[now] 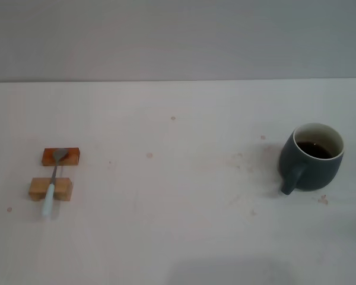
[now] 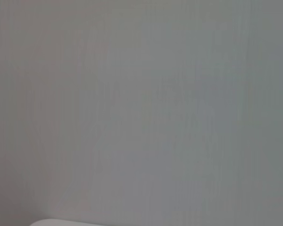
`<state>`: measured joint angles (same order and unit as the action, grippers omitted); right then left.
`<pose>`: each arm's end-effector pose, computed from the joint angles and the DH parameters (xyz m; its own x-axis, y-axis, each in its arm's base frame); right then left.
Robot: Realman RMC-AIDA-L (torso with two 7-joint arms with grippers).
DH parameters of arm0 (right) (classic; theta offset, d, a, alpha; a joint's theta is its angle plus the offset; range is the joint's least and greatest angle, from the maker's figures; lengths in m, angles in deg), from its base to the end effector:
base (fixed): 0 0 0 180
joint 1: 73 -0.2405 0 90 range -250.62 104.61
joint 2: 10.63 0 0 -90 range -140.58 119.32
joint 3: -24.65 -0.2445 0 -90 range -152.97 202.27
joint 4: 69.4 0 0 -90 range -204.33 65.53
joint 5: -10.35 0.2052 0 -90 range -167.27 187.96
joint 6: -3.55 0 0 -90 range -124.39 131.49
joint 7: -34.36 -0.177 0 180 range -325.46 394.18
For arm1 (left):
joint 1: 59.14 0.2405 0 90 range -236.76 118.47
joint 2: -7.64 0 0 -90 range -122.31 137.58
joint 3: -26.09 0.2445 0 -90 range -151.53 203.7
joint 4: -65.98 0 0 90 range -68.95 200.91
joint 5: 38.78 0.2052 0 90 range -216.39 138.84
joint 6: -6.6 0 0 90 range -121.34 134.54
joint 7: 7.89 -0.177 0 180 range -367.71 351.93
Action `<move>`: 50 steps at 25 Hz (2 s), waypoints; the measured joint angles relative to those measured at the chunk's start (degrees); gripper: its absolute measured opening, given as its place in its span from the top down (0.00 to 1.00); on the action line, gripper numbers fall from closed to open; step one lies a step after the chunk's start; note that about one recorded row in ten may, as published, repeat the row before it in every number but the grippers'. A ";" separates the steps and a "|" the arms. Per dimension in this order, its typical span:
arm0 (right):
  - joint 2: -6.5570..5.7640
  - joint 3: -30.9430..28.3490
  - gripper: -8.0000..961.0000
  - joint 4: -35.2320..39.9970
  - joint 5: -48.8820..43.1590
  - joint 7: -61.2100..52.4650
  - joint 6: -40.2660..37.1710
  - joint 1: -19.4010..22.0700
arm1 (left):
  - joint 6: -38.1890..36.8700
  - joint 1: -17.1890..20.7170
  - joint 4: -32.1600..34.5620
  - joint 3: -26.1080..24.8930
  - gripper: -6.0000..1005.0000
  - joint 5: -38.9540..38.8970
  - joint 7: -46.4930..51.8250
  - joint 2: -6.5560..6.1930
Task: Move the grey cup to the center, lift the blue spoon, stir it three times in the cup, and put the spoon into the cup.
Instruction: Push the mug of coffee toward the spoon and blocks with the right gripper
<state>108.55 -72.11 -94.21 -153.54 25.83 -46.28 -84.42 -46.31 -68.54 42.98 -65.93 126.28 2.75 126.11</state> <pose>0.3940 0.3303 0.0650 0.6616 -0.0325 -0.7492 -0.7194 0.2543 -0.6463 -0.3959 0.3149 0.0521 0.6722 0.0562 0.7383 0.7183 0.1923 -0.6686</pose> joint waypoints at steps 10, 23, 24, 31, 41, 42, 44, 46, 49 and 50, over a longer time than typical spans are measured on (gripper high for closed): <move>-0.11 1.38 0.43 3.34 -0.33 0.37 -1.11 -1.80 | -0.87 0.39 -0.20 0.28 0.22 0.00 0.20 0.09; -0.25 2.36 0.94 6.37 -0.55 0.44 -2.47 -3.91 | -1.48 0.78 0.38 1.94 0.22 0.00 1.89 0.14; -0.23 2.86 0.96 6.52 -0.55 0.31 -2.47 -4.08 | -1.49 0.81 0.42 2.08 0.22 0.00 1.91 0.15; 0.17 6.87 0.99 6.61 -0.22 -0.21 -2.22 -4.64 | -2.29 1.48 -0.04 2.53 0.22 0.00 2.00 0.18; 0.27 14.46 0.99 8.53 -0.08 -6.06 -2.29 -5.22 | -2.90 1.80 -0.57 2.50 0.22 -0.01 2.10 0.18; 0.32 15.31 0.99 8.55 -0.07 -6.20 -2.28 -5.23 | -2.94 1.82 -0.63 2.50 0.22 0.00 2.11 0.18; 0.38 17.21 0.99 8.60 -0.05 -7.03 -2.26 -5.27 | -3.37 1.87 -0.70 2.47 0.22 0.00 2.11 0.18; 0.38 19.35 0.99 8.61 -0.03 -8.30 -2.35 -5.30 | -3.79 1.95 -0.71 2.46 0.22 -0.01 2.12 0.18; 0.30 23.15 0.99 8.38 -0.02 -9.72 -2.42 -5.42 | -4.41 2.06 -0.75 2.46 0.22 0.00 2.58 0.16; 0.30 23.15 0.99 8.38 -0.02 -9.72 -2.42 -5.42 | -4.60 2.10 -0.79 2.45 0.22 0.00 2.81 0.14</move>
<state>108.85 -48.97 -85.83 -153.56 16.11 -48.70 -89.84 -50.91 -66.43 42.20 -63.48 126.28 5.55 126.25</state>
